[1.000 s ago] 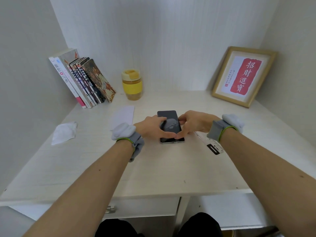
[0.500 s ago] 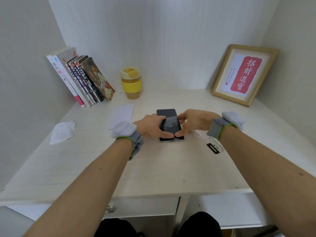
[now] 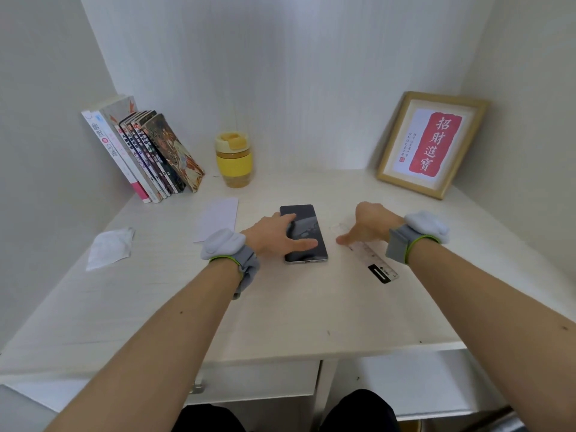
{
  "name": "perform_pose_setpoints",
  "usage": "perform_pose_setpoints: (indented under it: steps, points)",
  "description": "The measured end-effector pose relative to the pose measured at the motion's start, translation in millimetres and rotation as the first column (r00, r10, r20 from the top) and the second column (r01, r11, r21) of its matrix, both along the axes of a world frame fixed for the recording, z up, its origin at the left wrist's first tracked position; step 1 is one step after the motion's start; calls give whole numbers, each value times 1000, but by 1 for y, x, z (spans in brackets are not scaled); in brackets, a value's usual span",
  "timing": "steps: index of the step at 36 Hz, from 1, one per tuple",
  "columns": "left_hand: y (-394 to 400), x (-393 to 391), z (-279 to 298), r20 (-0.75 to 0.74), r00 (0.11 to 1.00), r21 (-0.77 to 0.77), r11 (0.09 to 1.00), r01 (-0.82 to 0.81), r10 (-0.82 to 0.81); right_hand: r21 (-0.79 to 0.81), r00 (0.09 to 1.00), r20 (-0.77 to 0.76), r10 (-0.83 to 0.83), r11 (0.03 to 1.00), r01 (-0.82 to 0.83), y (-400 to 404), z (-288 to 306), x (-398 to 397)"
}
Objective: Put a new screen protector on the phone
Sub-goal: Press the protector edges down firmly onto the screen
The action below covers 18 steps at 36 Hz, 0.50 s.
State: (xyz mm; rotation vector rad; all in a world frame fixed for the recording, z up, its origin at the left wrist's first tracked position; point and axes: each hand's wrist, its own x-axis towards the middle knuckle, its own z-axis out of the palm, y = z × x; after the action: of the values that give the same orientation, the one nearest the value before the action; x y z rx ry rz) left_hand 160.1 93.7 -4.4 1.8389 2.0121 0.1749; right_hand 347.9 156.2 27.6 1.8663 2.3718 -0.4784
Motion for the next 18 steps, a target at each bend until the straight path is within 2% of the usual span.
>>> perform_pose_setpoints:
  steps: [7, 11, 15, 18]
  points:
    - [-5, 7, -7, -79, 997, -17, 1000, 23, -24, 63, 998, 64, 27, 998, -31, 0, -4, -9]
    - [-5, 7, -7, -79, 997, -12, 1000, 21, -22, 133, 982, 129, 138, 979, -155, 1, -9, -11]
    - [-4, 7, -9, -88, 996, -14, 1000, 25, -26, 254, 930, 288, 227, 918, -303, -7, -17, -13]
    - [-2, 5, -10, -68, 998, -11, 1000, 15, -16, 392, 910, 357, 210, 851, -350, -6, -29, -14]
